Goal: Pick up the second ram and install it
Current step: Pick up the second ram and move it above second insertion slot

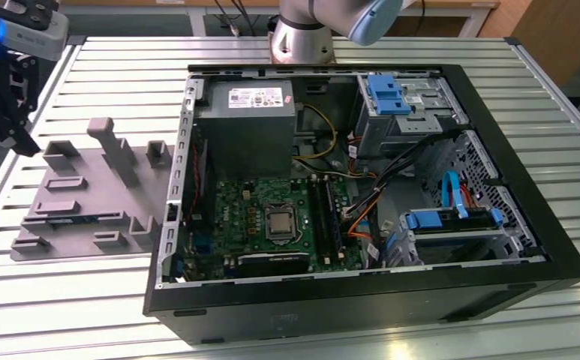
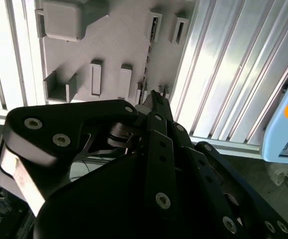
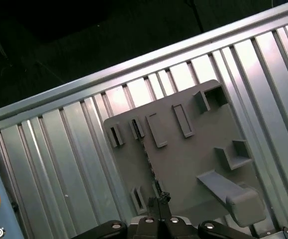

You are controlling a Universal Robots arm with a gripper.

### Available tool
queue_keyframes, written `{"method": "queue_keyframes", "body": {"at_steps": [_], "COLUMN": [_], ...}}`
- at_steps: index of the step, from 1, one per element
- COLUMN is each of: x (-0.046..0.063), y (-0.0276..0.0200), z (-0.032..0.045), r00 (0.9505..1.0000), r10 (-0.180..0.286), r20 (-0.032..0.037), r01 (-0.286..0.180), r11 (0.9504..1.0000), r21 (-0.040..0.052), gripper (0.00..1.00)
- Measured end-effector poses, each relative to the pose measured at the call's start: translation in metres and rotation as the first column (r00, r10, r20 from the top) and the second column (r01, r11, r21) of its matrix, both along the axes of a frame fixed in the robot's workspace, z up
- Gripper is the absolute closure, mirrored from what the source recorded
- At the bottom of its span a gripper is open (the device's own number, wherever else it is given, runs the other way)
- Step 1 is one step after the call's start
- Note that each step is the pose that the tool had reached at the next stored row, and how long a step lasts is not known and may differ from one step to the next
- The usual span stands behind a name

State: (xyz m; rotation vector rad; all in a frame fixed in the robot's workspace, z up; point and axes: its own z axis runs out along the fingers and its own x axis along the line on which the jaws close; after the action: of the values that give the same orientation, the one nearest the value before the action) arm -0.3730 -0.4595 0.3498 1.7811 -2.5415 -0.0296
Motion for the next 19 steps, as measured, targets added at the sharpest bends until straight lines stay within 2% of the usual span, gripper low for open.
{"method": "queue_keyframes", "body": {"at_steps": [2,5,12,13,16,18,19], "x": [0.0,0.0,-0.0001,-0.0001,-0.0003,-0.0005,-0.0005], "y": [0.0,0.0,0.0,0.0,-0.0003,-0.0003,-0.0003], "z": [-0.0002,-0.0006,-0.0016,-0.0017,-0.0021,-0.0028,-0.0032], "r00": [0.9988,0.995,0.9807,0.9803,0.9786,0.9745,0.971], "r10": [0.049,0.1,0.196,0.197,0.205,0.224,0.239], "r20": [0.0,0.0001,0.0011,0.002,0.0082,0.0089,0.0088], "r01": [-0.049,-0.1,-0.196,-0.197,-0.206,-0.225,-0.239], "r11": [0.9988,0.995,0.9807,0.9803,0.9781,0.9738,0.9704], "r21": [0.0,-0.0001,0.0011,0.0047,0.0323,0.035,0.035], "gripper": [0.89,0.89,0.89,0.89,0.89,0.89,0.83]}}
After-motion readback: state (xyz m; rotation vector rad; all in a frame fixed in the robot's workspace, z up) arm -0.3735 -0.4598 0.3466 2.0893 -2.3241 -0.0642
